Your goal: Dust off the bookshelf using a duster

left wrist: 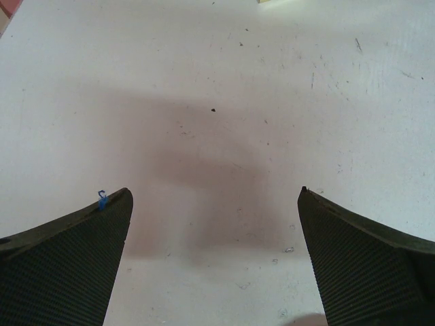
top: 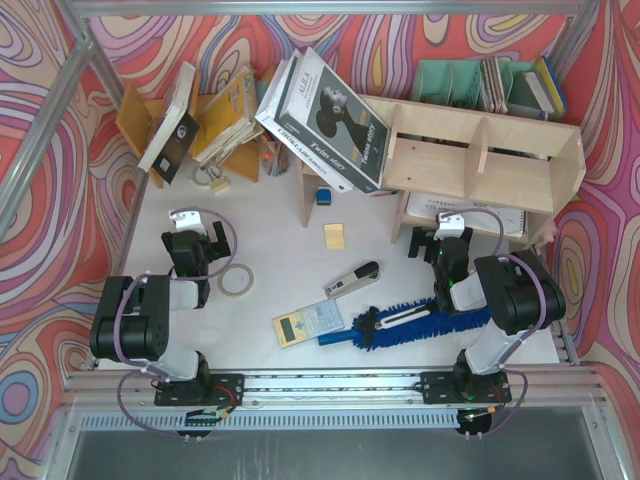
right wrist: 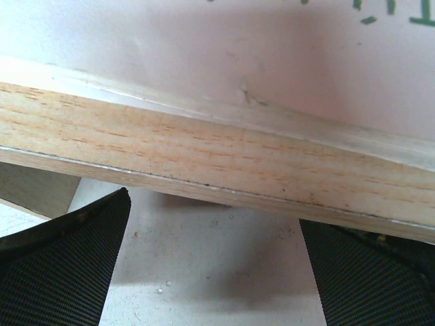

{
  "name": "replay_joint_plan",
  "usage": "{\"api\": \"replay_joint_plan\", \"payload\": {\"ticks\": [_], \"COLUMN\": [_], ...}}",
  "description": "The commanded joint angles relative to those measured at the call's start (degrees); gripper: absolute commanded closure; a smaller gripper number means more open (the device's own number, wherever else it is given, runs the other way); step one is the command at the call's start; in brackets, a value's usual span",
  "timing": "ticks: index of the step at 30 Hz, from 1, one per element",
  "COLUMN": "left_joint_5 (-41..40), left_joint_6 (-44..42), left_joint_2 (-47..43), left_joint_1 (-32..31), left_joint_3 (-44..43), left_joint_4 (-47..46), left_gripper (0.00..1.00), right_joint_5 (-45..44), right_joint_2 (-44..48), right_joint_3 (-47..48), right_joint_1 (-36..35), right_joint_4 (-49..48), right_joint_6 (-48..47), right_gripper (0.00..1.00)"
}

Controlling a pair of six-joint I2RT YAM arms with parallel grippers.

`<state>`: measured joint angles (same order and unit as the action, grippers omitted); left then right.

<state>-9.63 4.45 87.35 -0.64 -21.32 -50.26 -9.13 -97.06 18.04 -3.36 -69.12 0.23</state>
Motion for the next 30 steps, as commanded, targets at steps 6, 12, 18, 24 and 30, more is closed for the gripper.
{"api": "replay_joint_plan", "payload": {"ticks": [6,12,18,24,30], "left_joint_5": [0.58,0.74,0.84,0.63,3.01], "left_joint_6": [-0.61,-0.74,-0.85,-0.70,-2.25], "left_joint_2": [0.36,0.37,0.28,0.28,-1.34], "left_joint_1": [0.19,0.21,0.21,0.21,-0.24], "left_joint_3": [-0.63,-0.65,-0.56,-0.55,1.92], "left_joint_4": [0.25,0.29,0.25,0.18,-2.96], "left_gripper": [0.02,0.02,0.02,0.02,0.02], "right_joint_5": [-0.20,-0.19,-0.21,-0.10,0.77], "right_joint_2": [0.53,0.55,0.41,0.52,1.16], "right_joint_3": [1.03,1.03,1.06,1.04,0.25], "right_joint_1": [0.11,0.12,0.11,0.13,0.16], "right_joint_4": [-2.25,-2.25,-2.29,-2.33,-3.65], "right_joint_6": [-0.19,-0.14,-0.08,-0.05,-1.07], "right_gripper": [0.01,0.01,0.01,0.01,0.01]}}
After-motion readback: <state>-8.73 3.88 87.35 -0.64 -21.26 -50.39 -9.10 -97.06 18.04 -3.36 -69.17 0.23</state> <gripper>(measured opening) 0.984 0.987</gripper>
